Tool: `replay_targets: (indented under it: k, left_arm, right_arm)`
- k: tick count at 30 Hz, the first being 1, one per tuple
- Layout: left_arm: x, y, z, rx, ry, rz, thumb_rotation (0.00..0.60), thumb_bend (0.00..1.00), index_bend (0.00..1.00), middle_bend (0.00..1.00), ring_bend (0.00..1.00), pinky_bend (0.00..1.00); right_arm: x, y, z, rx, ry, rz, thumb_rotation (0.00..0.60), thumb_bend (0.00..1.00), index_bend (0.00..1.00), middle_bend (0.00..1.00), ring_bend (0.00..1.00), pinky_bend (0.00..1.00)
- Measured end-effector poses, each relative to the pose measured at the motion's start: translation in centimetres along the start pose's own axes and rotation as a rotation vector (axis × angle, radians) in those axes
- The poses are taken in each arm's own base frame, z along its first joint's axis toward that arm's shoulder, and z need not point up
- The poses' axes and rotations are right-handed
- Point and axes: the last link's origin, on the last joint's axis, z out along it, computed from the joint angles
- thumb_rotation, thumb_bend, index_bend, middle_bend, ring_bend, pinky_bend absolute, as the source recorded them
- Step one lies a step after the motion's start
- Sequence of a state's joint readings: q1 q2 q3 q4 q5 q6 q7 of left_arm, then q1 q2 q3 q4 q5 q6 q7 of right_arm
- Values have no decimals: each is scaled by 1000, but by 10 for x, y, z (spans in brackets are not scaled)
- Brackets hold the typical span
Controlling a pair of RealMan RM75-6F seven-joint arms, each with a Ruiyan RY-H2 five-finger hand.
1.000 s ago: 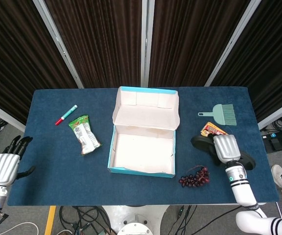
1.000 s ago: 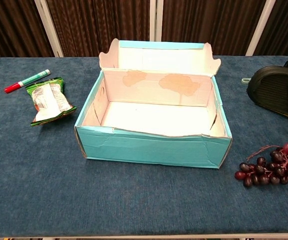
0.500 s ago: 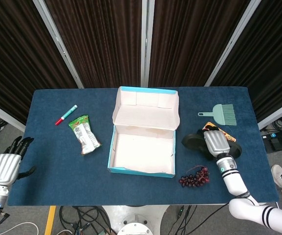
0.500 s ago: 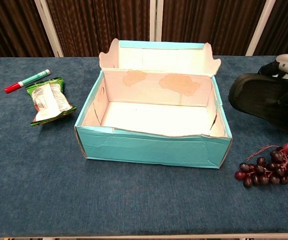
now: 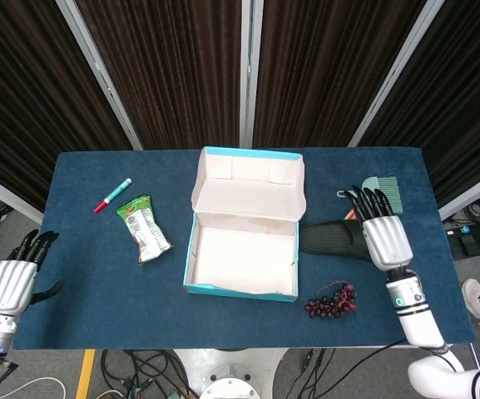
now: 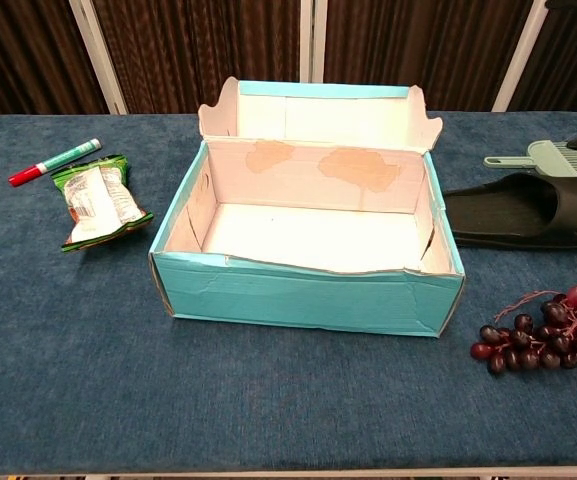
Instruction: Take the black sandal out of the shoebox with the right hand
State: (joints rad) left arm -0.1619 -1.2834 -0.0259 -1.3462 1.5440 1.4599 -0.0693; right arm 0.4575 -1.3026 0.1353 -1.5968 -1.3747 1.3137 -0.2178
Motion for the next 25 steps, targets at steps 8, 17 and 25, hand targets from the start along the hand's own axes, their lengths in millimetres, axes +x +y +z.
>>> replay_targets:
  k: [8,17,25]
  left_arm:
    - [5,6,1,-11,22,16,600,188,100,106,31,287]
    - [11,6,1,-7,48,21,600,188,100,106,32,287]
    - [8,5,-1,-1,45,14,600,188,100,106,32,287]
  right_arm:
    - [4,0,-69,41,69,-100,600,74,0,9,0,0]
    - [-17,6,-117,8,12,-123,600,89,0,9,0,0]
    - [-22,8,-128,-20,-14,-109,600,90,0,9,0,0]
